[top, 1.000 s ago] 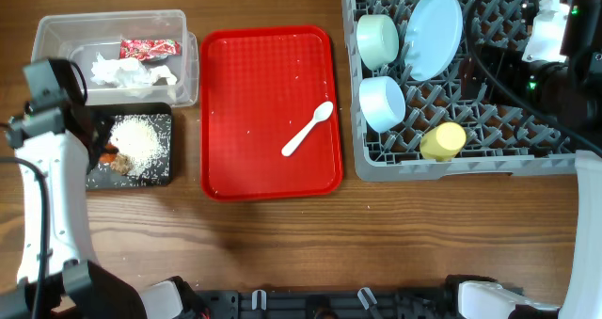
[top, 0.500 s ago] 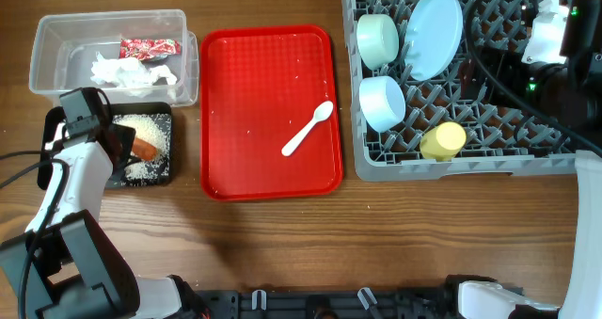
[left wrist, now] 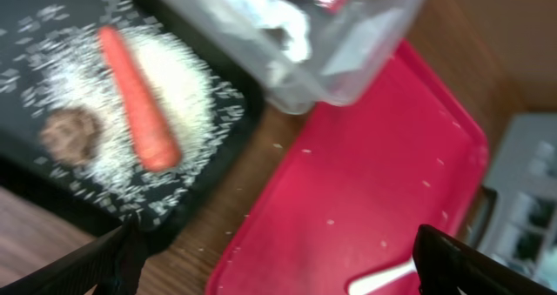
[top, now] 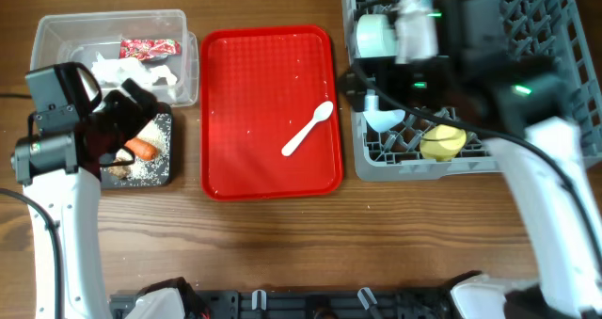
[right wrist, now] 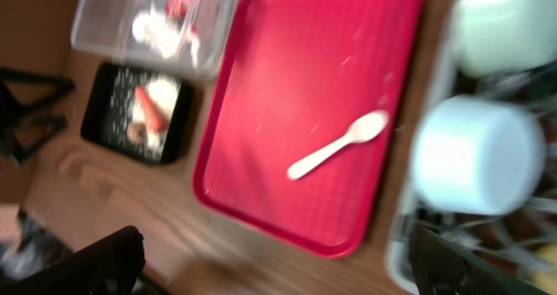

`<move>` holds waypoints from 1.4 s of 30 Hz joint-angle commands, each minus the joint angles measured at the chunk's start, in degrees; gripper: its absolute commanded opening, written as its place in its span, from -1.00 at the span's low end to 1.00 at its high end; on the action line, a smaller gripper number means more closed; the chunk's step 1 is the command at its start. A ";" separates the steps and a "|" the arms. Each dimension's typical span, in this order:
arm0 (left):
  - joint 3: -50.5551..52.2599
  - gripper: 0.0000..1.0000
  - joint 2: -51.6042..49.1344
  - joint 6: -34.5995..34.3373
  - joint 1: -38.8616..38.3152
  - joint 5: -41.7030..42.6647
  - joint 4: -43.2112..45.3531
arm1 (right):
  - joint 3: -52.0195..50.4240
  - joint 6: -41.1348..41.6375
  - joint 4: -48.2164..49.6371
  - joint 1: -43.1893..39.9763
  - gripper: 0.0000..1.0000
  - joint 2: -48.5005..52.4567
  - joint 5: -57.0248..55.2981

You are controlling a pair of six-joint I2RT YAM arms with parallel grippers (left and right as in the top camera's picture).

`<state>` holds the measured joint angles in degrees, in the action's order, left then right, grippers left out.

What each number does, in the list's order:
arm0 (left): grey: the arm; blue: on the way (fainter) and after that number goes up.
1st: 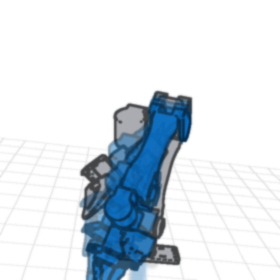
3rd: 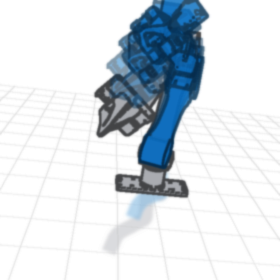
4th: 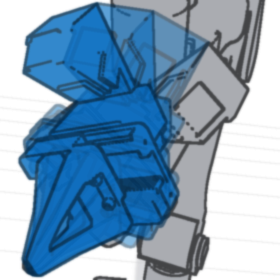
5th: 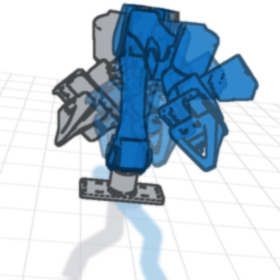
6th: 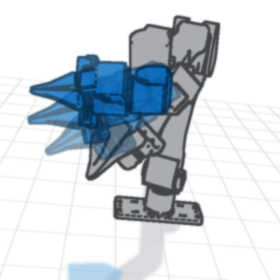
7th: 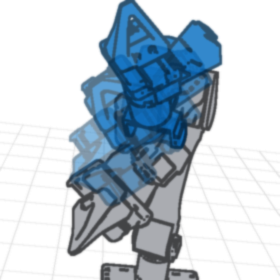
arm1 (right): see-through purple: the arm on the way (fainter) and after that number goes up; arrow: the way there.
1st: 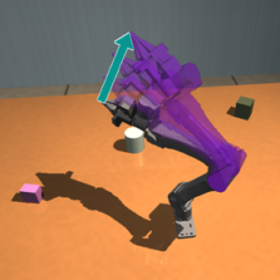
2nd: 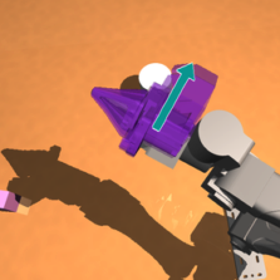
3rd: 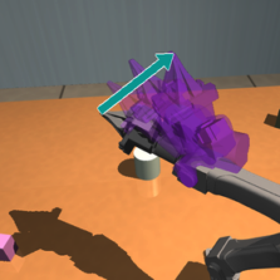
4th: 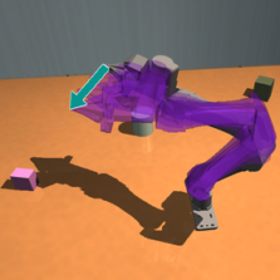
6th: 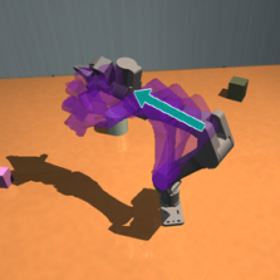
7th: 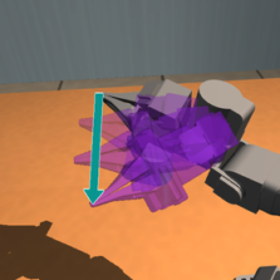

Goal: Sort waste into correct bins and load items into the dishwasher rack
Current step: 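Carry the carrot with the left gripper onto the black tray and release, then reach the right gripper to the white spoon and grasp it, then carry the white spoon into the rack and release it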

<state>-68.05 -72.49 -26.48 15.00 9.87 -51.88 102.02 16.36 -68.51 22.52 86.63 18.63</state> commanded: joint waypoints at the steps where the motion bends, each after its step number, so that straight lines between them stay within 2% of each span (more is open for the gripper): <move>1: -0.48 1.00 2.80 5.29 -2.99 3.34 1.49 | -0.37 10.10 2.21 7.21 0.99 8.85 -3.13; 3: -0.46 1.00 2.62 5.27 -3.17 3.37 1.40 | -0.37 20.65 2.71 10.88 0.92 14.19 -12.52; 6: -0.46 1.00 2.58 5.27 -3.17 3.39 1.42 | -0.37 33.42 2.71 13.81 0.61 22.01 -19.17; 8: -0.46 1.00 2.58 5.27 -3.17 3.37 1.42 | -0.37 38.10 3.43 14.05 0.57 26.47 -21.35; 13: -0.46 1.00 2.58 5.27 -3.17 3.39 1.42 | -0.37 39.34 9.03 12.48 0.57 36.15 -22.56; 22: -0.46 1.00 2.58 5.27 -3.17 3.39 1.42 | -0.37 40.83 12.39 12.55 0.54 44.96 -22.60; 23: -0.46 1.00 2.58 5.27 -3.17 3.37 1.42 | -0.37 40.83 12.94 12.55 0.48 45.46 -21.66; 25: -0.46 1.00 2.58 5.27 -3.17 3.37 1.42 | -0.37 40.81 14.27 12.55 0.04 46.58 -20.09; 28: -0.46 1.00 2.58 5.25 -3.17 3.39 1.42 | -0.37 40.63 14.97 12.55 -0.30 47.54 -18.80; 30: -0.46 1.00 2.58 5.27 -3.17 3.37 1.42 | -0.37 38.88 14.99 12.76 -0.84 47.78 -18.58; 31: -0.46 1.00 2.58 5.27 -3.17 3.37 1.42 | -0.37 38.64 14.93 12.76 -0.91 47.78 -18.60; 33: -0.46 1.00 2.58 5.27 -3.17 3.37 1.42 | -0.37 35.74 15.47 12.74 -0.92 47.78 -16.87; 37: -0.46 1.00 2.58 5.27 -3.17 3.37 1.42 | -0.11 19.82 18.62 12.63 -0.91 47.25 -9.27; 39: -0.46 1.00 2.58 5.27 -3.17 3.37 1.42 | 1.55 11.85 16.92 12.63 -0.91 45.77 -6.14; 40: -0.46 1.00 2.58 5.27 -3.17 3.37 1.42 | 2.12 10.36 16.11 12.63 -0.91 45.09 -5.44; 42: -0.46 1.00 2.58 5.27 -3.17 3.37 1.42 | 3.93 4.22 12.22 12.59 -0.91 39.47 -2.99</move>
<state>-68.05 -70.43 -22.55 12.05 12.14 -50.59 102.94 31.77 -53.74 35.05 131.24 10.52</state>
